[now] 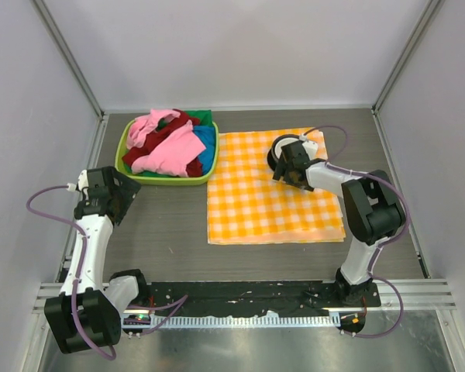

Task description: Fold and stack the t-shirts

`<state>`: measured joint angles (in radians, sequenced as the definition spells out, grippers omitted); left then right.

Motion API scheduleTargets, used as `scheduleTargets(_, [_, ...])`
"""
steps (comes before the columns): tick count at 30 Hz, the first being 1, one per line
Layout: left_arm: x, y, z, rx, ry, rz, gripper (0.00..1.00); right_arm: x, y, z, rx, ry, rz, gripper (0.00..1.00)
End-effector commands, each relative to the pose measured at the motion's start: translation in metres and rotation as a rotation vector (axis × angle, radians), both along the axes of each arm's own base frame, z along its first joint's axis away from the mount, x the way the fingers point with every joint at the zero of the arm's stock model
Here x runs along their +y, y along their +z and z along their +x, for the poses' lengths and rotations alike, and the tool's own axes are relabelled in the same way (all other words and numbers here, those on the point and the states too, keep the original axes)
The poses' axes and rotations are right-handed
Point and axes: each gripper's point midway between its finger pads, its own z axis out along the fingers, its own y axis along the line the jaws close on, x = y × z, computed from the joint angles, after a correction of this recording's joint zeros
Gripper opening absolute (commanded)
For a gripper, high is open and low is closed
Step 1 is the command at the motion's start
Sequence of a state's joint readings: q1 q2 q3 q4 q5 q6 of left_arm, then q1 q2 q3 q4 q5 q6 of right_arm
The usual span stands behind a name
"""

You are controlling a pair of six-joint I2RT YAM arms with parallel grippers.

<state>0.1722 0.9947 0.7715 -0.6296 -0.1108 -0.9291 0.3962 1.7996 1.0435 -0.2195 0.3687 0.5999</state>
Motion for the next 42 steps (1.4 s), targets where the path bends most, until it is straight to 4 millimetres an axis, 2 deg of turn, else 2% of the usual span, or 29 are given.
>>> scheduleTargets(1, [-0.002, 0.007, 0.007, -0.027, -0.032, 0.009, 1.0, -0.076, -0.03, -0.023, 0.204, -0.154, -0.176, 1.0])
scheduleTargets(6, [0.0, 0.003, 0.007, -0.031, -0.026, 0.014, 1.0, -0.082, -0.018, -0.002, 0.17, -0.171, -0.213, 1.0])
scheduleTargets(10, [0.001, 0.002, 0.007, -0.012, -0.019, 0.015, 1.0, -0.093, -0.032, 0.001, 0.214, -0.187, -0.261, 1.0])
scheduleTargets(14, [0.003, 0.004, 0.006, -0.004, -0.02, 0.029, 1.0, -0.093, -0.026, 0.005, 0.202, -0.191, -0.24, 1.0])
scheduleTargets(18, [-0.01, 0.009, 0.015, -0.037, -0.081, -0.016, 1.0, -0.071, 0.007, 0.012, 0.114, -0.146, -0.217, 1.0])
scheduleTargets(23, [-0.045, 0.027, 0.034, -0.079, -0.196, -0.032, 1.0, -0.016, 0.051, 0.011, 0.035, 0.001, -0.262, 1.0])
scheduleTargets(25, [-0.064, 0.028, 0.037, -0.084, -0.232, -0.057, 1.0, 0.007, 0.058, 0.004, 0.018, 0.059, -0.259, 1.0])
scheduleTargets(27, [-0.091, 0.027, 0.043, -0.09, -0.275, -0.071, 1.0, 0.02, 0.066, 0.001, -0.007, 0.083, -0.25, 1.0])
scheduleTargets(29, [-0.101, 0.017, 0.049, -0.067, -0.268, -0.063, 1.0, 0.032, 0.067, -0.005, -0.012, 0.113, -0.252, 1.0])
scheduleTargets(30, [-0.11, 0.015, 0.051, -0.061, -0.287, -0.061, 1.0, 0.036, 0.068, -0.007, -0.015, 0.121, -0.255, 1.0])
scheduleTargets(33, [-0.121, 0.0, 0.063, -0.038, -0.274, -0.066, 1.0, 0.044, 0.066, -0.016, -0.016, 0.145, -0.264, 1.0])
scheduleTargets(35, [-0.122, -0.003, 0.071, -0.032, -0.255, -0.057, 1.0, 0.047, 0.068, -0.022, -0.025, 0.157, -0.26, 1.0])
scheduleTargets(36, [-0.12, -0.01, 0.076, -0.012, -0.23, -0.041, 1.0, 0.049, 0.069, -0.024, -0.031, 0.162, -0.258, 1.0])
scheduleTargets(42, [-0.115, -0.014, 0.099, -0.009, -0.147, -0.019, 1.0, 0.047, 0.073, -0.033, -0.047, 0.172, -0.268, 1.0])
